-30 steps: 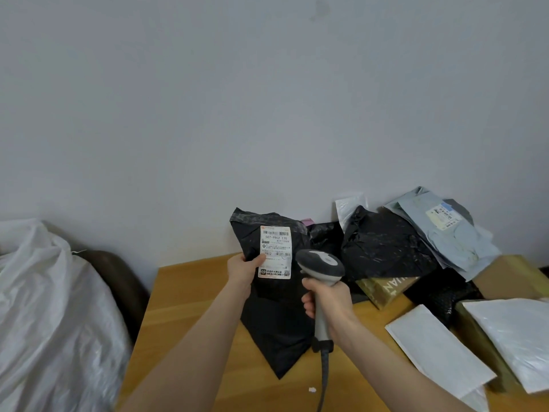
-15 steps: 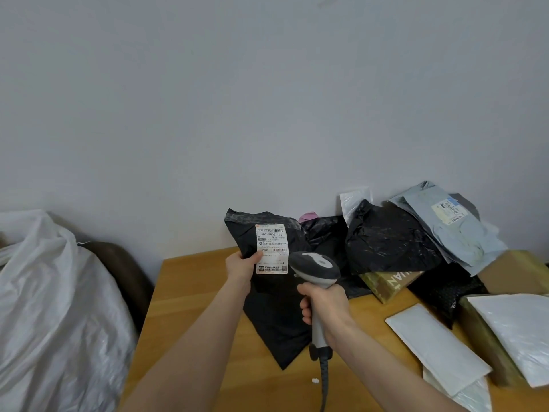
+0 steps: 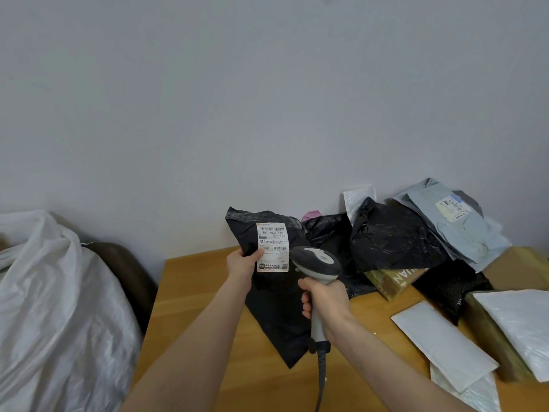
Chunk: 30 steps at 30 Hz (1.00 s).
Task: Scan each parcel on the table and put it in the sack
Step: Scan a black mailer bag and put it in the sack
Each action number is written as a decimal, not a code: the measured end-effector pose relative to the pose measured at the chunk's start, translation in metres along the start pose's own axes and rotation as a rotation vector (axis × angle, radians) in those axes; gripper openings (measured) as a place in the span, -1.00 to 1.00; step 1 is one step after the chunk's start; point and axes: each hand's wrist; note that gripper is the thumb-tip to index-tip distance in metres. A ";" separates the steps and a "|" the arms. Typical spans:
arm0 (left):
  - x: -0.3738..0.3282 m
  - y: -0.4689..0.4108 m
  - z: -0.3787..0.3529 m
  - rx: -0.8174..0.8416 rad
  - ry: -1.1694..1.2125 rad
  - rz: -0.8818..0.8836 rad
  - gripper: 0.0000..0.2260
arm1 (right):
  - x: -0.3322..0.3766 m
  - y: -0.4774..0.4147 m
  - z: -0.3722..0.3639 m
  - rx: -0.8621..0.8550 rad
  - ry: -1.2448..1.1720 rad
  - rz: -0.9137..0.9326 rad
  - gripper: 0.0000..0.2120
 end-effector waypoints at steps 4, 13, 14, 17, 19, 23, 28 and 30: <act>-0.010 -0.006 0.009 0.027 -0.026 -0.022 -0.82 | 0.006 -0.010 -0.010 -0.032 -0.023 0.040 -0.92; -0.080 -0.001 0.063 -0.053 -0.210 -0.192 -0.78 | 0.027 -0.048 -0.071 -0.027 -0.080 0.110 -0.89; -0.088 0.001 0.074 -0.073 -0.201 -0.221 -0.81 | 0.030 -0.049 -0.083 0.002 -0.089 0.117 -0.89; -0.104 0.014 0.107 -0.151 -0.148 -0.285 -0.86 | 0.036 -0.049 -0.122 0.097 -0.108 0.119 -0.87; -0.111 0.024 0.129 -0.198 -0.127 -0.306 -0.86 | 0.039 -0.046 -0.149 0.148 -0.102 0.115 -0.87; -0.134 0.046 0.186 -0.271 -0.071 -0.348 -0.84 | 0.045 -0.028 -0.208 0.265 -0.090 0.151 -0.88; -0.177 0.060 0.276 -0.427 -0.008 -0.423 -0.82 | 0.062 0.006 -0.295 0.387 -0.072 0.218 -0.90; -0.195 0.061 0.315 -0.480 0.000 -0.441 -0.80 | 0.068 0.017 -0.332 0.429 -0.066 0.245 -0.90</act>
Point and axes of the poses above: each hand's wrist, its own y-axis away from the middle knuckle, its own z-axis out of the back of the hand, x = y × z, and after that the axes turned 13 degrees about z, right-handed
